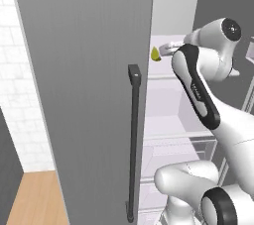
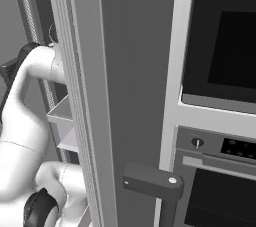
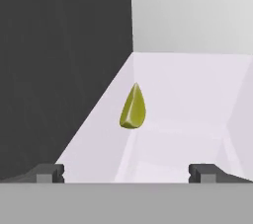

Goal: Place one lemon wedge and one steak in each tupperware on the nearby counter, to pack two identical lunches.

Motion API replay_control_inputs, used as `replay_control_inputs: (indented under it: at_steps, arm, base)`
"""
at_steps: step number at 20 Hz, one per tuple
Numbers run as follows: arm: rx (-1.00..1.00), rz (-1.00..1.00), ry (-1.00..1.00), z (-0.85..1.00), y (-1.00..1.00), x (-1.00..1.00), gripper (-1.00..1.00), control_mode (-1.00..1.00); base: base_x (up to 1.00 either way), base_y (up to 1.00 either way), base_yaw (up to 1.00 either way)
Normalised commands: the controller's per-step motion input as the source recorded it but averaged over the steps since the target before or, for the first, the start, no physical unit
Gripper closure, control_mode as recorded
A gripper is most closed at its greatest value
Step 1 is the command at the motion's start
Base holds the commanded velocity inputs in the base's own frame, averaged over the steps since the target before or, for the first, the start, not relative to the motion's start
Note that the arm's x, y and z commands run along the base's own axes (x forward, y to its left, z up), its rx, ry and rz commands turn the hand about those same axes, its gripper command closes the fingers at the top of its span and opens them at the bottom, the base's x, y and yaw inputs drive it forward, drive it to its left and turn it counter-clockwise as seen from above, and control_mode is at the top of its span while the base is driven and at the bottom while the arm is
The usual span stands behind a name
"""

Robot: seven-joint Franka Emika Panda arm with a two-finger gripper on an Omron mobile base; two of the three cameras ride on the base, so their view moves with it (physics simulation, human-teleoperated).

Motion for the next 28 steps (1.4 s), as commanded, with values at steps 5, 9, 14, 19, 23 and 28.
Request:
replay_control_inputs:
  at_steps: [5, 9, 14, 19, 23, 28]
  arm:
    - [0.05, 0.00, 0.09, -0.04, 0.00, 0.85, -1.00, -1.00]
    - [0.04, 0.00, 0.17, -0.11, 0.00, 0.54, -1.00, -1.00]
    - [0.05, 0.00, 0.12, -0.44, 0.00, 0.56, -1.00, -1.00]
    - [0.01, 0.00, 0.00, -0.18, 0.01, 0.57, -1.00, -1.00]
    - [0.00, 0.00, 0.00, 0.00, 0.09, 0.52, -1.00, -1.00]
    - [0.00, 0.00, 0.01, -0.10, 0.10, 0.09, -1.00, -1.00]
  base:
    - [0.00, 0.00, 0.00]
    - [0.00, 0.00, 0.00]
    - [0.00, 0.00, 0.00]
    - [0.00, 0.00, 0.00]
    - [0.00, 0.00, 0.00]
    - [0.00, 0.00, 0.00]
